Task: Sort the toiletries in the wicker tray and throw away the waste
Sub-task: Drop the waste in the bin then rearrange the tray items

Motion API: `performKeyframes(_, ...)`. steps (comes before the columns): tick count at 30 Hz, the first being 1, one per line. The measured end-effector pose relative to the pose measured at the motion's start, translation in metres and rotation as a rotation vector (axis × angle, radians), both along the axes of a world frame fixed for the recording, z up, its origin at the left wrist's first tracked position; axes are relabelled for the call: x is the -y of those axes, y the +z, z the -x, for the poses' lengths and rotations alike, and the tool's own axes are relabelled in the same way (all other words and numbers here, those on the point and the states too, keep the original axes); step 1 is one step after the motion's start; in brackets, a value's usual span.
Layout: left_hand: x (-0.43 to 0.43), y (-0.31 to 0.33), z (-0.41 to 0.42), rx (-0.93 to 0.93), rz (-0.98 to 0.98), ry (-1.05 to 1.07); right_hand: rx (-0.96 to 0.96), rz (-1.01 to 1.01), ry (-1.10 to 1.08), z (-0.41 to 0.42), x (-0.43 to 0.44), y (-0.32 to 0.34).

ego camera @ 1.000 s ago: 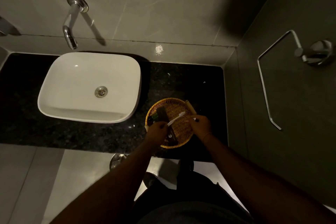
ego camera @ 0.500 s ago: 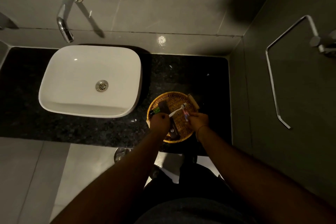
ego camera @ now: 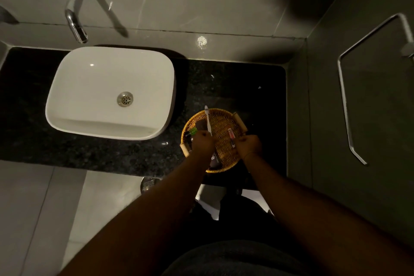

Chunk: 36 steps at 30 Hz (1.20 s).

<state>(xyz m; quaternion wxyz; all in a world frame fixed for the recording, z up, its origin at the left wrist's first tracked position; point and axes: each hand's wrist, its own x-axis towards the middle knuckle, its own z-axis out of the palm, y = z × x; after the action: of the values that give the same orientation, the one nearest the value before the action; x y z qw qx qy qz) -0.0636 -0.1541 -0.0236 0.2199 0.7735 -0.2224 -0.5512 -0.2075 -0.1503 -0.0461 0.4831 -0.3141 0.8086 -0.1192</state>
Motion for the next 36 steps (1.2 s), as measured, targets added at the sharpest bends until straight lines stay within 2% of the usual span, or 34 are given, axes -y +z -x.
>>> performKeyframes(9,0.000,-0.007,0.013,0.029,0.005,-0.067,-0.040,0.076,0.012,-0.006,0.004,-0.001)
performKeyframes(15,-0.005,-0.007,0.027,-0.044,0.079,-0.035,-0.139,0.067,0.121,-0.004,-0.001,-0.002)
performKeyframes(18,-0.004,-0.014,0.029,-0.045,0.004,-0.008,-0.219,0.047,0.209,-0.003,-0.003,-0.002)
performKeyframes(27,-0.003,-0.034,0.025,0.092,-0.070,-0.136,-0.389,0.000,0.477,-0.003,0.000,-0.002)
performKeyframes(36,-0.006,-0.033,0.025,0.234,0.043,-0.318,-0.345,0.010,0.571,0.003,0.003,-0.001)
